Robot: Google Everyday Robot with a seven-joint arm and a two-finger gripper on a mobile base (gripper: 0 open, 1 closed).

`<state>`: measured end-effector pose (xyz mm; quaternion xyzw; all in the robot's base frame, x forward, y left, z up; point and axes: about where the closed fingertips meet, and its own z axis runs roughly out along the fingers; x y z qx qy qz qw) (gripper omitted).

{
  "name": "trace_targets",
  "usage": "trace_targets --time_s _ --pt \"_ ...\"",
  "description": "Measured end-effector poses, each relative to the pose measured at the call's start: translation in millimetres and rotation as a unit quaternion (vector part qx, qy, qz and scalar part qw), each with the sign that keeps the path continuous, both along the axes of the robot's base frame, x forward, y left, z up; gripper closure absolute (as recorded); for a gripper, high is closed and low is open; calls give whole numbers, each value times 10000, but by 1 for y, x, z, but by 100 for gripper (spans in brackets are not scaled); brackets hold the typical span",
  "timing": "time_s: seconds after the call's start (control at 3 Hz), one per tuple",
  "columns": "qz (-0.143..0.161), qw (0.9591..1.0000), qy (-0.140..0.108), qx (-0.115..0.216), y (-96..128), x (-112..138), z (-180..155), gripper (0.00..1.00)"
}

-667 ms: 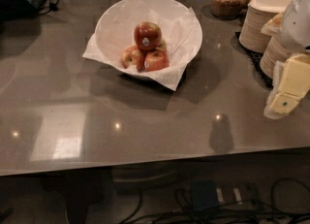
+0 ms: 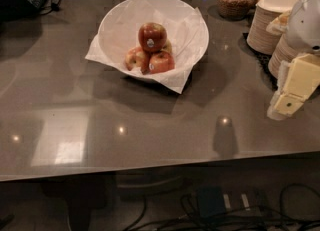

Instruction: Pick apple from white bowl

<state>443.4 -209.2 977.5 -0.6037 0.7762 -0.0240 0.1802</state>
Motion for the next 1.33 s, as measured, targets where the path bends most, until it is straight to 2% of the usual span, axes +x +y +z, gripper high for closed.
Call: trace_targets --time_s 0.33,0.67,1.0,1.33 --pt "35 9993 -149 348 16 11 -1 0" --pt "90 9958 -419 811 44 36 0 0" --pt "199 9916 -592 1134 70 58 2 0" --pt "490 9845 -776 1495 117 92 6 0"
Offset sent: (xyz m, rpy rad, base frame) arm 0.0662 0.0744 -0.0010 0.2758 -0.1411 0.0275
